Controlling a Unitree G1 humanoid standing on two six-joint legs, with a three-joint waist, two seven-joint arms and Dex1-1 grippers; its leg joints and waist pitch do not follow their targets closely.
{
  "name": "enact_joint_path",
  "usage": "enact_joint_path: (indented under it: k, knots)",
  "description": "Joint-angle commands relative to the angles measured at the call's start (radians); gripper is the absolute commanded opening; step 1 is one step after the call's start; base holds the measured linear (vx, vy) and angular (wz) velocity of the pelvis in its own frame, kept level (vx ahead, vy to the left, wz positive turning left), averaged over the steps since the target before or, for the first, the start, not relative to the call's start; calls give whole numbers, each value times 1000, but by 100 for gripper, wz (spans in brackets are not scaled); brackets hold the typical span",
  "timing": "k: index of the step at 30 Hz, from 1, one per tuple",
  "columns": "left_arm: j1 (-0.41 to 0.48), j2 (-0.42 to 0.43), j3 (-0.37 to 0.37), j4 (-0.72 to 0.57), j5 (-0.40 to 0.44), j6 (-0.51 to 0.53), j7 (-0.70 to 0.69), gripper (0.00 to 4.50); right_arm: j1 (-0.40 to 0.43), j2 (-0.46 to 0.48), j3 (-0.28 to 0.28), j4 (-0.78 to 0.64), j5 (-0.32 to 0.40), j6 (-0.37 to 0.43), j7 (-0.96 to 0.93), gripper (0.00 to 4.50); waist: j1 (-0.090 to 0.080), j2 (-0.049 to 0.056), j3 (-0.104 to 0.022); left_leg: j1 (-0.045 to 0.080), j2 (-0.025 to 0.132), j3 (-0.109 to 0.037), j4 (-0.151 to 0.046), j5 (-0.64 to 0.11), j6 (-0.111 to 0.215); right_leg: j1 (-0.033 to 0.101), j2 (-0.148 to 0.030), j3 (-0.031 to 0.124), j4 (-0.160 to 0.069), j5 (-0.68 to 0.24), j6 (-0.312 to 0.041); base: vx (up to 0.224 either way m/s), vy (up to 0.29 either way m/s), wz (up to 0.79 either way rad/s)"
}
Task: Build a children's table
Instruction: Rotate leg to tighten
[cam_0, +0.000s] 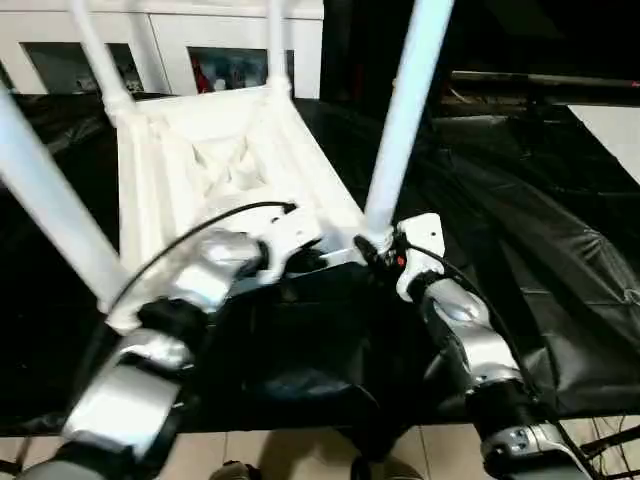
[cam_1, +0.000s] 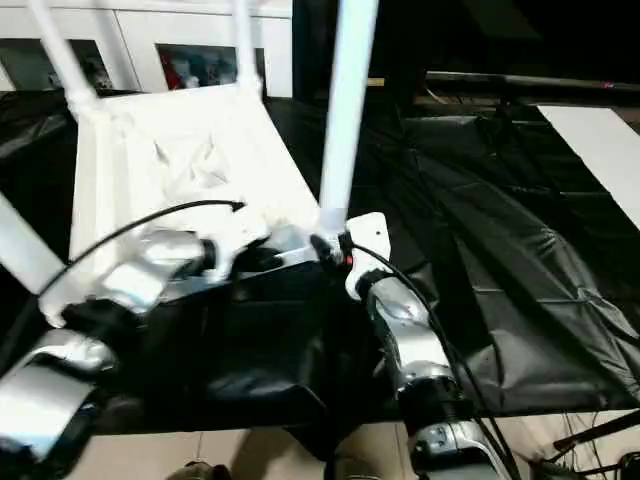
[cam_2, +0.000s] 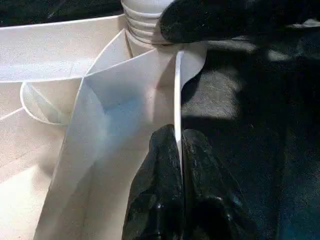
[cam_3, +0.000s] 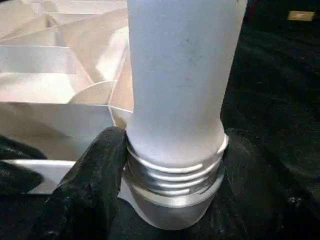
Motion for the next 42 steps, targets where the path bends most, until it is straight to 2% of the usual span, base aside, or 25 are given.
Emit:
enact_joint_path:
  k: [1,3,5,8,10,11,13,14,15,16,17,18,20,21,22,25,26,29,30,31,33,34,38,40,42]
  knots:
    - [28,-52,-38,67,25,20,48,0,12,32,87,-13,-20,-17,94,270,-6,-9,-44,21,37,-34,-87,-419,21,10,-64,28,-96,-559,-118,0,0,0]
    - [29,-42,-43,58,33,15,37,0,30,23,78,-55,20,-27,148,270,-6,-8,-44,23,38,-33,-86,-422,28,9,-66,29,-97,-558,-121,0,0,0]
    - [35,-16,-49,36,35,8,4,0,47,-10,64,-114,68,-24,214,326,1,-10,-46,22,39,-30,-85,-411,45,12,-68,31,-98,-544,-123,0,0,0]
    - [53,31,-58,-3,25,-26,-90,0,61,-88,52,-175,105,-8,309,340,2,-12,-49,6,41,-32,-89,-356,66,26,-72,30,-90,-491,-139,0,0,0]
    - [71,65,-65,-33,14,-28,-169,0,70,-157,52,-214,137,46,394,353,0,-14,-52,-4,41,-29,-88,-298,82,36,-71,31,-81,-433,-146,0,0,0]
    - [78,79,-68,-44,9,-49,-195,0,73,-181,47,-233,163,87,431,382,0,-14,-52,-4,41,-29,-88,-298,82,36,-71,31,-81,-433,-146,0,0,0]
    - [89,94,-67,-59,-4,-77,-238,0,82,-218,50,-261,186,123,494,383,-2,-12,-52,5,43,-23,-82,-293,87,27,-68,34,-82,-412,-172,0,0,0]
    - [94,101,-64,-69,-13,-75,-259,0,90,-244,60,-279,194,133,538,383,1,-14,-53,4,42,-21,-81,-272,91,34,-64,35,-77,-371,-185,0,0,0]
    - [118,132,-66,-120,-41,-100,-336,0,110,-320,84,-317,205,147,650,383,6,-14,-55,4,41,-21,-79,-254,95,36,-65,34,-75,-347,-191,59,-26,4]
    - [125,142,-66,-140,-53,-96,-361,0,113,-340,90,-322,206,143,678,383,10,-14,-58,6,46,-18,-78,-220,109,39,-64,36,-67,-268,-211,69,-21,7]
    - [134,150,-67,-162,-66,-102,-389,0,113,-350,92,-321,199,132,692,383,10,-12,-59,11,47,-15,-76,-207,116,35,-64,36,-64,-233,-226,69,-21,7]
    - [141,155,-66,-182,-83,-103,-417,0,109,-353,92,-316,192,123,697,383,7,-13,-60,5,45,-13,-73,-181,126,38,-63,36,-58,-180,-252,67,-20,5]
    - [156,166,-63,-238,-120,-84,-465,0,99,-361,96,-305,180,111,707,383,11,-8,-65,8,47,-10,-69,-121,142,40,-61,34,-45,-72,-287,52,-17,3]
    - [164,170,-61,-269,-137,-66,-484,0,93,-365,101,-298,174,107,713,383,13,-11,-64,8,49,-10,-71,-113,142,42,-62,33,-42,-57,-295,0,0,0]
    - [172,175,-61,-304,-151,-47,-497,0,86,-370,111,-291,167,100,721,383,17,-8,-65,8,52,-9,-69,-85,147,44,-62,31,-33,-17,-307,0,0,0]
    - [179,180,-65,-339,-156,-40,-499,0,74,-373,133,-283,161,97,748,383,25,-9,-63,11,55,-7,-68,-91,150,42,-62,30,-34,-34,-306,0,0,0]
    - [179,180,-65,-339,-156,-40,-499,0,74,-373,133,-283,161,97,748,383,28,-8,-60,13,55,-6,-69,-109,143,39,-62,31,-38,-65,-300,0,0,0]
    - [181,179,-56,-343,-159,-45,-496,0,74,-384,156,-296,170,116,779,383,27,-13,-57,11,53,-9,-74,-164,111,40,-65,31,-47,-172,-271,0,0,0]
    - [183,180,-54,-345,-158,-46,-496,0,74,-385,160,-295,167,116,784,352,26,-14,-57,10,52,-9,-73,-170,106,40,-66,32,-49,-186,-264,0,0,0]
    - [184,181,-52,-345,-156,-45,-497,0,73,-385,164,-291,163,113,793,352,25,-17,-58,10,51,-10,-73,-174,100,40,-67,34,-50,-203,-253,0,0,0]
    - [189,187,-48,-352,-151,-39,-495,0,70,-386,170,-282,155,105,802,343,25,-16,-59,9,51,-10,-73,-157,99,40,-67,34,-48,-191,-249,0,0,0]
    - [196,194,-46,-365,-149,-29,-491,0,67,-387,172,-275,153,101,806,321,24,-17,-60,8,50,-10,-71,-137,107,41,-65,34,-44,-157,-254,0,0,0]
    - [198,198,-46,-366,-147,-27,-483,0,66,-392,173,-268,152,98,808,301,26,-15,-63,9,49,-8,-67,-101,126,43,-63,34,-37,-91,-270,0,0,0]
    - [199,198,-46,-364,-147,-26,-479,0,66,-394,170,-263,155,99,808,274,26,-15,-62,9,49,-7,-67,-106,132,43,-63,33,-38,-91,-274,0,0,0]
    - [199,197,-46,-362,-146,-26,-477,0,66,-394,168,-262,157,100,807,271,26,-15,-62,9,49,-8,-67,-113,129,43,-63,32,-39,-106,-273,0,0,0]
